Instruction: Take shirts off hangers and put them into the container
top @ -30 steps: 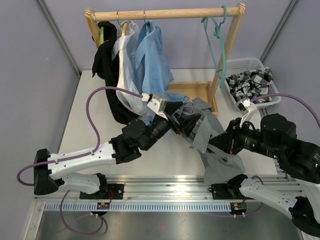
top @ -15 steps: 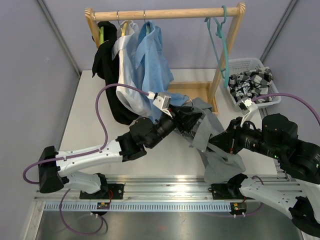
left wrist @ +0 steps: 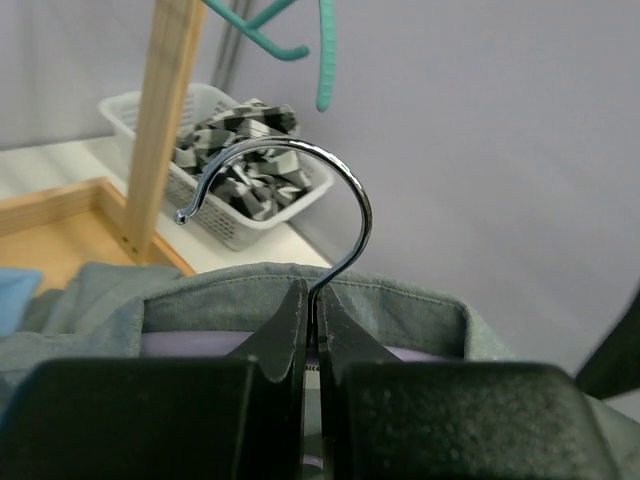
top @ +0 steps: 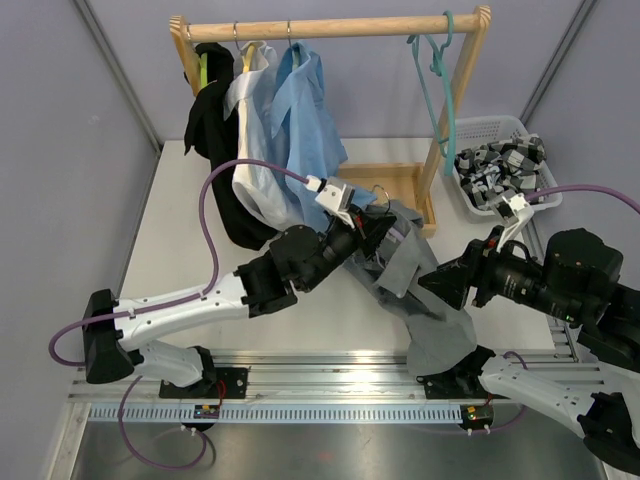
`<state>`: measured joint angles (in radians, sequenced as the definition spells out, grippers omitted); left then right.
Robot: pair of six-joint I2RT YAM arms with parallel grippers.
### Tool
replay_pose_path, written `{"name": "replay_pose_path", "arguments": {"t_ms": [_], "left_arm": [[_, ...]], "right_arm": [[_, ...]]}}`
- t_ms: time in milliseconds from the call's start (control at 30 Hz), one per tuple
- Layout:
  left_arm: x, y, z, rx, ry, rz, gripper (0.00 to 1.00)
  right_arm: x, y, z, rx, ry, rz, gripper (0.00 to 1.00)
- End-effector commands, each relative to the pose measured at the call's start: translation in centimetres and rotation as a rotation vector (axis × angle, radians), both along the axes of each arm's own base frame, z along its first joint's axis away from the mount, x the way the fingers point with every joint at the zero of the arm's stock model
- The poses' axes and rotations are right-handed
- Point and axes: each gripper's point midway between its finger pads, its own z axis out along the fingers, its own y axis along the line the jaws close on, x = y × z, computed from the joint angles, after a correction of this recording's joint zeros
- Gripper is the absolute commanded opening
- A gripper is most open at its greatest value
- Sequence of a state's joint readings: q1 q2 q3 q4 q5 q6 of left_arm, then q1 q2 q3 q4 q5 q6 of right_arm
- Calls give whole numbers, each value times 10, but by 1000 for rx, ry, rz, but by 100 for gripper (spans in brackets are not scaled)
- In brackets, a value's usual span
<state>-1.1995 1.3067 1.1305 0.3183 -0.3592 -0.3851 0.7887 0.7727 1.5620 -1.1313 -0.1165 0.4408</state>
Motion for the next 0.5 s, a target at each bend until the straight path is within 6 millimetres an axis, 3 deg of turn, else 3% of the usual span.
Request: {"name": "replay_pose_path", "arguments": {"t_ms": [0, 67, 167, 200, 267, 300, 467], "left_arm": [[26, 19, 74, -70, -103, 110, 0], [37, 17, 77, -52, -104, 120, 0], [48, 22, 96, -48, -131, 134, 0], [49, 27, 112, -43, -160, 150, 0], [56, 31, 120, 0, -194, 183, 0], [60, 40, 137, -4, -206, 207, 0], [74, 50, 157, 13, -228, 222, 0]], "right_arm": [[-1, -4, 8, -3, -28, -4, 67], [-2, -10, 5, -17, -21, -20, 67], [-4, -16, 0, -33, -9, -40, 67], [-5, -18, -1, -37, -8, -45, 67], [-5, -23, -4, -56, -1, -61, 67], [-6, -26, -5, -61, 0, -65, 67], [-5, -28, -12, -90, 5, -71, 67]]}}
